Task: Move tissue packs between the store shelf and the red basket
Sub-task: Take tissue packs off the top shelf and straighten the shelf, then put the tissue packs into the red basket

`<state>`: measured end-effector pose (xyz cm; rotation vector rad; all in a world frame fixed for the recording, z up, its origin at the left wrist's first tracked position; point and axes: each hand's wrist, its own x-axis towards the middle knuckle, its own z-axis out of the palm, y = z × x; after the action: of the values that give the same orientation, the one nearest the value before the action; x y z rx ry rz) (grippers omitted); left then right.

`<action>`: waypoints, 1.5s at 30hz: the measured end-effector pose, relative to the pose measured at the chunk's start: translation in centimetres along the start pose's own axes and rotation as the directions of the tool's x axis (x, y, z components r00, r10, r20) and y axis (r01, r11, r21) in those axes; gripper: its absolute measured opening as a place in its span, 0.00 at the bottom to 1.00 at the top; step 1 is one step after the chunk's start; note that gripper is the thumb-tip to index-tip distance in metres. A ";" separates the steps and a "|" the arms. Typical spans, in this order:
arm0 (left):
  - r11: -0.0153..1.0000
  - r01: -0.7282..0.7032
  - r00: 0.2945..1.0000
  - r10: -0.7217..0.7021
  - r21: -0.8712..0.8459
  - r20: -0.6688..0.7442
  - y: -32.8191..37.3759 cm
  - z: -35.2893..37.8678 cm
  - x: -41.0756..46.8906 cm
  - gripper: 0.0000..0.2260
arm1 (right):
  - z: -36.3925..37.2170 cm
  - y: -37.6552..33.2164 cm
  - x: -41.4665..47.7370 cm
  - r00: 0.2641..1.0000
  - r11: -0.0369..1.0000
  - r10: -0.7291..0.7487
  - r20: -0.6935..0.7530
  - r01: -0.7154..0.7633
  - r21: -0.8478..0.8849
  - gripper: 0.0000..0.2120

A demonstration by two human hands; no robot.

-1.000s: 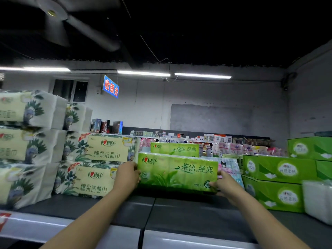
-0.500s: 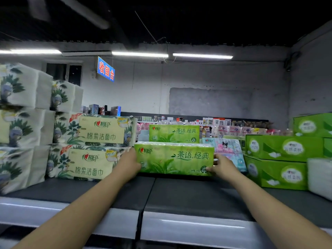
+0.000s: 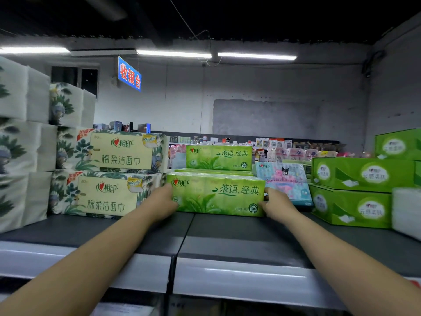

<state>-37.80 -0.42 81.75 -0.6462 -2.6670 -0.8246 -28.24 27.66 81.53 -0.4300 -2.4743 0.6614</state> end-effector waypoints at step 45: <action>0.911 -0.273 0.881 0.107 -0.309 -0.460 2.3 -8.5 -16.1 0.08 | -9.4 -2.1 -17.6 0.945 0.773 0.066 -0.319 0.153 0.615 0.07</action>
<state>-21.76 -9.09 83.48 -0.7005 -2.0254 -1.2560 -9.03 21.89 82.20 -0.1874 -1.7939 1.2396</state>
